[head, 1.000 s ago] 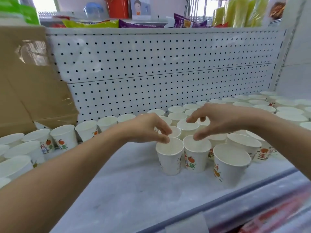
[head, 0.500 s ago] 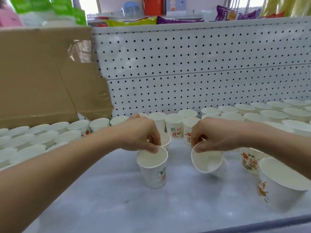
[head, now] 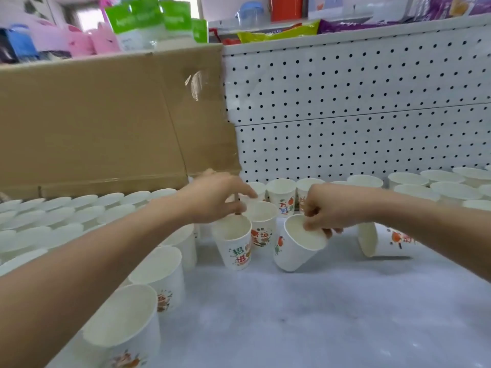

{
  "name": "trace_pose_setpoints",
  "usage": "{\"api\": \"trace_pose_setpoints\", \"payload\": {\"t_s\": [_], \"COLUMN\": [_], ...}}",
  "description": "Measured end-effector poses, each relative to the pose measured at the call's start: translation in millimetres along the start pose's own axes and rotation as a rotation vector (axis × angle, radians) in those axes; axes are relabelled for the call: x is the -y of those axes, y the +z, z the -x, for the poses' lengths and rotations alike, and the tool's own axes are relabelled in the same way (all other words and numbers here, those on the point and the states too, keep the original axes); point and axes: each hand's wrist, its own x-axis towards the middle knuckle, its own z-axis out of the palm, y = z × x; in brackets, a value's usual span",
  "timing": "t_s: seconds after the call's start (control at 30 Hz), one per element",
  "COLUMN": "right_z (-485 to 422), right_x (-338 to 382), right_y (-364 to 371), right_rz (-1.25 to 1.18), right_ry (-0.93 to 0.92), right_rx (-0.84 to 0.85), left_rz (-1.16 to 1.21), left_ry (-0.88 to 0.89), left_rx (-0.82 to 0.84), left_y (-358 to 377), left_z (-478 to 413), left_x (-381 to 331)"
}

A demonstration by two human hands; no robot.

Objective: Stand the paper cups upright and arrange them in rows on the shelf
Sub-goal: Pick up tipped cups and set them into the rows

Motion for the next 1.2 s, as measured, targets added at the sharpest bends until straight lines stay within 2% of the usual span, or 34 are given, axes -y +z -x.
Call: {"api": "trace_pose_setpoints", "payload": {"t_s": [0.07, 0.13, 0.27, 0.4, 0.63, 0.83, 0.97, 1.2], "right_z": [3, 3, -13, -37, -48, -51, -56, -70], "right_x": [5, 13, 46, 68, 65, 62, 64, 66], "right_y": [-11, -23, -29, -13, -10, -9, -6, 3], "right_rz": [0.078, 0.103, 0.031, 0.034, 0.016, 0.000, -0.002, -0.079], "right_ry": [0.045, 0.037, -0.118, -0.115, -0.105, -0.128, -0.139, -0.163], "right_rx": [0.014, -0.062, -0.218, -0.124, -0.072, -0.075, -0.092, -0.170], "left_rz": [0.044, -0.015, -0.191, -0.042, 0.077, 0.149, 0.171, 0.084], "left_ry": [-0.063, -0.131, -0.156, -0.176, -0.213, -0.214, -0.180, -0.172], "left_rx": [-0.031, 0.051, 0.206, 0.273, 0.324, 0.247, 0.257, 0.197], "left_y": [-11, -19, -11, -5, -11, -15, -7, -2], "left_z": [9, 18, 21, 17, 10, 9, 8, 8], "left_x": [3, 0, -10, 0, 29, 44, 46, 51]}}
